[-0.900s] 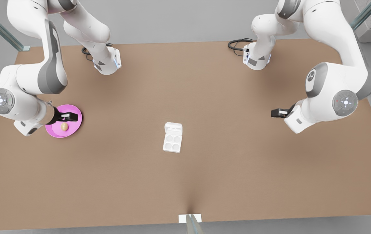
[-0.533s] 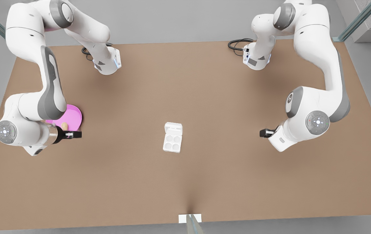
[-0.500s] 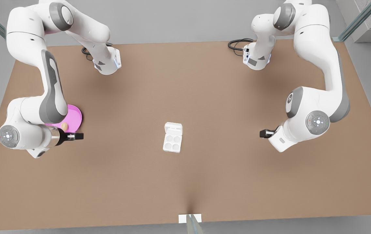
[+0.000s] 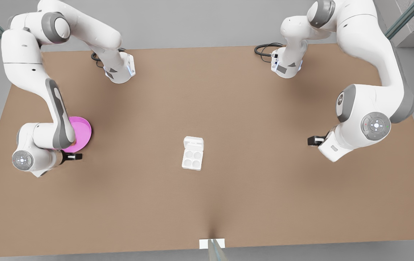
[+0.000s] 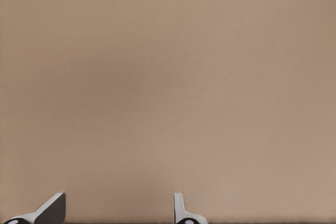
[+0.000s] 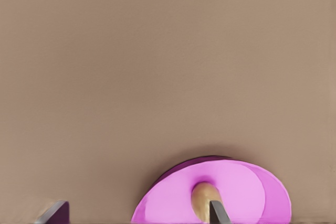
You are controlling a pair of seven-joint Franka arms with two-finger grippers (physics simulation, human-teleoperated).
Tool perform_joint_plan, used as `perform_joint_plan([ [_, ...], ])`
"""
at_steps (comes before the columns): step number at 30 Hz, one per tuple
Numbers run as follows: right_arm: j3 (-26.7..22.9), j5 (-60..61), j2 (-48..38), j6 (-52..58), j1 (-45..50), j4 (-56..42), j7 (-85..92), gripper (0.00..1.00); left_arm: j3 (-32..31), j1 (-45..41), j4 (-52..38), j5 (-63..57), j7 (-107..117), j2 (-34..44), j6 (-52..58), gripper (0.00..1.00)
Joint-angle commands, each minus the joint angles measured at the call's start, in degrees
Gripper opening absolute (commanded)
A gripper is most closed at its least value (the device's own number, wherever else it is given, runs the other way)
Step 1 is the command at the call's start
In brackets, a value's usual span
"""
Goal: Pack egg into the box and close the box lid
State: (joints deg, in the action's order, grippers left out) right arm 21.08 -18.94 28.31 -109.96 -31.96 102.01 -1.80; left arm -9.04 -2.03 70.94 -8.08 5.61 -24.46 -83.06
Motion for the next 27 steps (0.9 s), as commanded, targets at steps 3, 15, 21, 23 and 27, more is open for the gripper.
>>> perform_joint_plan([
  [3,1.2,-5.3,-11.6,-24.7,-7.2,16.4,10.5,1.00,0.2,0.2,-0.2,-0.7,-0.6,0.2,3.8,1.00],
  [15,22.1,-12.0,-4.1,-23.9,-30.4,22.0,22.6,1.00,0.2,-0.3,0.0,0.1,0.1,-3.0,-1.7,1.00],
  [21,24.4,-12.4,-6.2,-31.9,-37.1,31.0,21.1,1.00,0.1,-0.2,0.0,0.1,0.0,-3.5,-1.8,1.00],
  [23,24.4,-12.4,-6.8,-32.5,-38.2,31.6,21.1,1.00,0.1,-0.1,0.2,0.2,0.0,-3.5,-2.8,1.00],
  [27,24.4,-13.8,-5.9,-34.1,-41.2,31.8,21.2,1.00,0.1,-0.3,0.2,0.6,0.1,-3.4,-3.0,1.00],
])
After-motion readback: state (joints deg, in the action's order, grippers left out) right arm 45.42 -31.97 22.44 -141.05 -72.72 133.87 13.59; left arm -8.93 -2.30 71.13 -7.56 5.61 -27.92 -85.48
